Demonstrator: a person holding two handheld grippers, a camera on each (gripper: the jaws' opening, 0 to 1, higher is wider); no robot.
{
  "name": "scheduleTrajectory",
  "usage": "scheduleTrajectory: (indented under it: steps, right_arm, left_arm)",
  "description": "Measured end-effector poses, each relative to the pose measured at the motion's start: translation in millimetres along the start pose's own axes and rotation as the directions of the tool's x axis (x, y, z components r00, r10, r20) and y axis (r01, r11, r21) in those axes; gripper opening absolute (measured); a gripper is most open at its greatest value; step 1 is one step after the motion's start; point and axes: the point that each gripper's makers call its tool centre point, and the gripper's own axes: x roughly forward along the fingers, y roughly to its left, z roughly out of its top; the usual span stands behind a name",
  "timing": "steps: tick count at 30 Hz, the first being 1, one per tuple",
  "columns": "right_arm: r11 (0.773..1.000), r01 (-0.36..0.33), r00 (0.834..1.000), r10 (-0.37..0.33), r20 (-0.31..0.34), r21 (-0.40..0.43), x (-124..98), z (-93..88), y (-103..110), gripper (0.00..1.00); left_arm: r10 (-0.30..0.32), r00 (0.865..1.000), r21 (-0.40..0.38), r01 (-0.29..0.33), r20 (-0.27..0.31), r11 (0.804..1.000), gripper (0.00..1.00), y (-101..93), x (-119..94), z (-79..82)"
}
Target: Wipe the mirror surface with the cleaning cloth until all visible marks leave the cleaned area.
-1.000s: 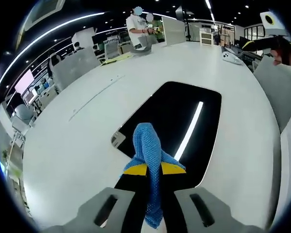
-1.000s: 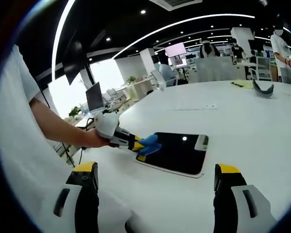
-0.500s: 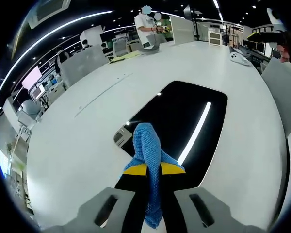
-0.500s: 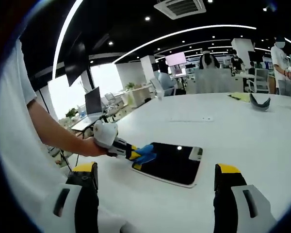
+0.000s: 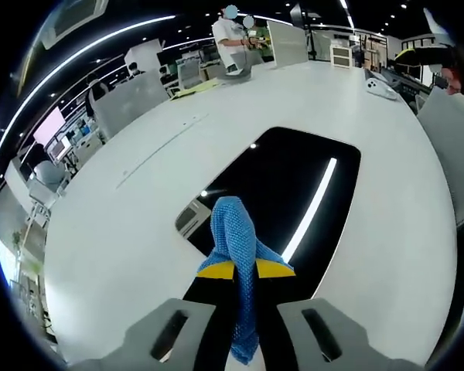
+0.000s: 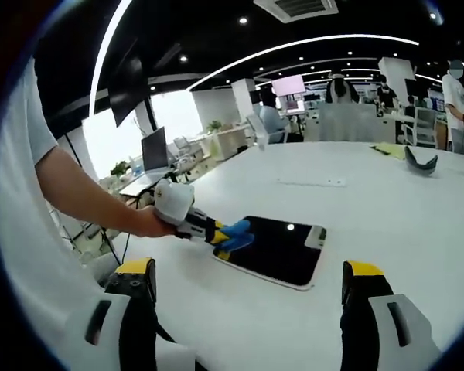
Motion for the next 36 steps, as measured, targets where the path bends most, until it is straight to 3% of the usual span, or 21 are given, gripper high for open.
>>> scheduleTrajectory:
  steps: [36]
  right_arm:
    - [0.999, -0.034, 0.999, 0.035, -0.014, 0.018, -4.1, -4.6, 2.0, 1.00]
  left_arm:
    - [-0.027, 1.000, 0.041, 0.026, 0.010, 0.999, 0.05, -17.6, 9.1, 13.9]
